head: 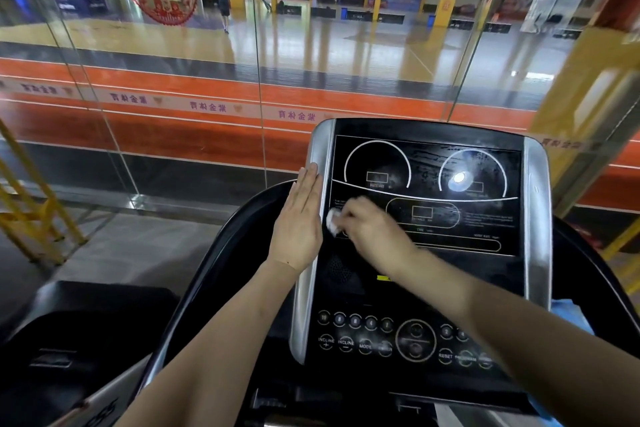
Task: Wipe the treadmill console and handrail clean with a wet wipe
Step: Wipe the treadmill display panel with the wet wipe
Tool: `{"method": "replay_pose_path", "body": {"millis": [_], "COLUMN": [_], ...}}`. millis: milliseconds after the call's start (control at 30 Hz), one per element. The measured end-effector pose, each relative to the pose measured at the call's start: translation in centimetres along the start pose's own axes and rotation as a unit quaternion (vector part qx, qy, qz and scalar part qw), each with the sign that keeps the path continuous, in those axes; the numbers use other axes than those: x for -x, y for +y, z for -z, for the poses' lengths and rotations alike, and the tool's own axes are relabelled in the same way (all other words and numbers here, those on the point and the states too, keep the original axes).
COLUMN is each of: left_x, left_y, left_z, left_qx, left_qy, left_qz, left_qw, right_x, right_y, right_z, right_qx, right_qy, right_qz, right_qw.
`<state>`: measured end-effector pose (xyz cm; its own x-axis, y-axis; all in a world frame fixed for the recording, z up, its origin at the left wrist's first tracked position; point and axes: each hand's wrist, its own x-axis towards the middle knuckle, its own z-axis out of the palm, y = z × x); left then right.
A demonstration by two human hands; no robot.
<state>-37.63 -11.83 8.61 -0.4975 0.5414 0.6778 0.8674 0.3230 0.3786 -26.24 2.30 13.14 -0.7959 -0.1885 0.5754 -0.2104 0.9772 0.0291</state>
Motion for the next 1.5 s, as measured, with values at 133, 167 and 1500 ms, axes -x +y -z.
{"method": "replay_pose_path", "body": {"millis": [133,167,1500], "left_x": [-0.1,-0.1,-3.6], "left_y": [0.1,0.2,1.7], "left_z": [-0.1,-0.1,0.2], "left_qx": [-0.001,-0.004,-0.122], "left_qy": [-0.004,-0.002,0.005], "left_qz": [0.004,0.004,0.004], "left_qw": [1.000,1.000,0.993], "right_x": [0.7,-0.6,-8.6], "right_y": [0.0,0.8,6.9], "right_z": [-0.1,0.3,3.9], "right_qx": [-0.001,0.010,0.087], "right_qy": [-0.003,0.009,0.076], "right_qz": [0.023,0.014,-0.091], "right_qw": [1.000,1.000,0.989]}}
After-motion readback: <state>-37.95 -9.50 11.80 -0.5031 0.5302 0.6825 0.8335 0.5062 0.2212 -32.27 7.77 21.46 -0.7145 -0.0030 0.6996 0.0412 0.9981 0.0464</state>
